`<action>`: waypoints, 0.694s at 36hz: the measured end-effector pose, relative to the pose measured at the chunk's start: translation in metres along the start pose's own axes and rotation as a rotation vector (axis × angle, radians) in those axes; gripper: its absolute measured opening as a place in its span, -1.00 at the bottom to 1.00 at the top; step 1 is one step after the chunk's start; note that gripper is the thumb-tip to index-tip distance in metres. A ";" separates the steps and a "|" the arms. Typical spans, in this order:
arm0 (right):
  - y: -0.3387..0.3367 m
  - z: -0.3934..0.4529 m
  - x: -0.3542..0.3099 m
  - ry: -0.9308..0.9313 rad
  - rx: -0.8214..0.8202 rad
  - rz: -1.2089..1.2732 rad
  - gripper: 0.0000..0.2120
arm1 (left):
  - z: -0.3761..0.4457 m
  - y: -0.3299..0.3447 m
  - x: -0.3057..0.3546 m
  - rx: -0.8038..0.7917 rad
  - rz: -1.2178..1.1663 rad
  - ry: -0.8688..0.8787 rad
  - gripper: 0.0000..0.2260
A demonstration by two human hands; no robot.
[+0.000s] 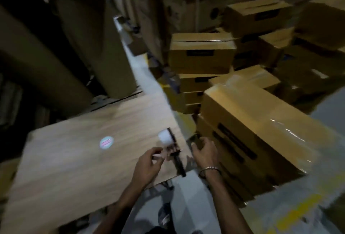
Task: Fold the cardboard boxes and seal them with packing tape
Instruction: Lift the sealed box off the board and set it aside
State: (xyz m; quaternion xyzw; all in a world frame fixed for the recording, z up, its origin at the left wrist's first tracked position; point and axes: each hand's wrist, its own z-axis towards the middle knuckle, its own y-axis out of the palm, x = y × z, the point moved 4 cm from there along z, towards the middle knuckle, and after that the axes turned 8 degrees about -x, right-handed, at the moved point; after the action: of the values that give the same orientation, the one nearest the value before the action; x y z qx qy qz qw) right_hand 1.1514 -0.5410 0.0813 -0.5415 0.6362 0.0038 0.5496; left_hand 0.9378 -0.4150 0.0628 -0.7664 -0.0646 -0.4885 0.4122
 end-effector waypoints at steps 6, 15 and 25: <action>0.132 -0.042 -0.050 -0.163 -0.261 -0.111 -0.64 | -0.109 -0.065 -0.113 0.199 -0.089 -0.285 -0.82; 0.301 -0.140 -0.105 -0.316 -0.565 -0.311 -0.56 | -0.263 -0.112 -0.246 0.367 -0.229 -0.526 -0.79; 0.482 -0.270 -0.170 -0.447 -0.806 -0.557 -0.62 | -0.417 -0.203 -0.368 0.478 -0.347 -0.660 -0.93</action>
State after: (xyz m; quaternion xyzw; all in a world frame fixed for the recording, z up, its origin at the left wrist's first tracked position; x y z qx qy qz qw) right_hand 0.5967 -0.3876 0.0229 -0.8438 0.2841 0.2168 0.4005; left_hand 0.3570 -0.4606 -0.0410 -0.7423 -0.4315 -0.2507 0.4471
